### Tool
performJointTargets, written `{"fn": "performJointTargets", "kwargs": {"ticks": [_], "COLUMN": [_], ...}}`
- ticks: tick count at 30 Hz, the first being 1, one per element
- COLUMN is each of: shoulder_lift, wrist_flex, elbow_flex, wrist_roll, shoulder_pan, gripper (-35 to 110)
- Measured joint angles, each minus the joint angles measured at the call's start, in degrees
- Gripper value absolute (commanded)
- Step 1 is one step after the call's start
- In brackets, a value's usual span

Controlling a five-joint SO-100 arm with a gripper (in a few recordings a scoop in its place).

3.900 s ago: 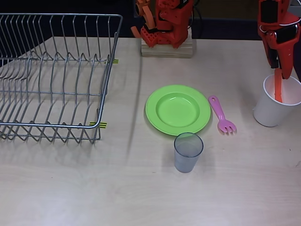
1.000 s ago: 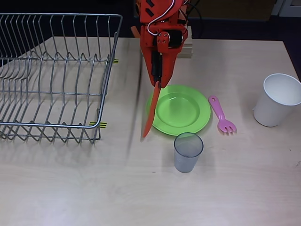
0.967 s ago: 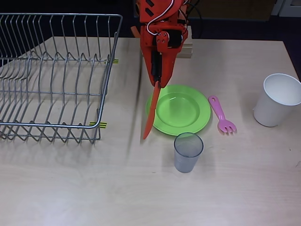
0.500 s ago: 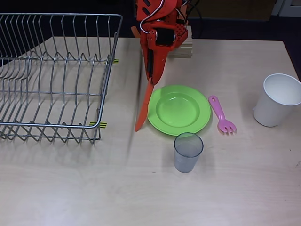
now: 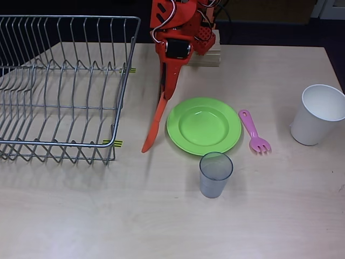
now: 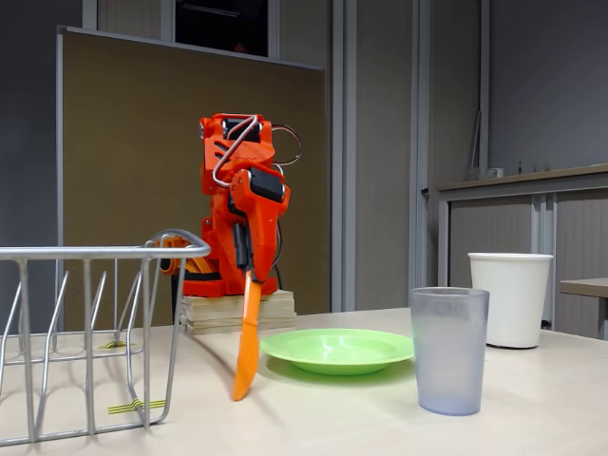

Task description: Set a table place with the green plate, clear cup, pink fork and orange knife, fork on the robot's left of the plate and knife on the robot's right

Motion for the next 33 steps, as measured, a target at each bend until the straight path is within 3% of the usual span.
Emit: {"fn": "performJointTargets", "kwargs": {"ticks": [6,14,19,25,28,33], "shoulder_lift": [-0.09,0.35,1.32,3.78,5.01,8.09], "wrist_flex": [0.00,0.09,0.09,1.85,4.04,10.28], "elbow_flex": [1.41,1.41,1.41,0.79,-1.23,-3.16], "wrist_roll": [1.49,2.90,2.90,3.08,3.43,12.30], "shoulder_pan": [0.79,0.88,0.97,-0.70,-3.16,-5.62], "gripper": [16,18,17,0,0,0]}}
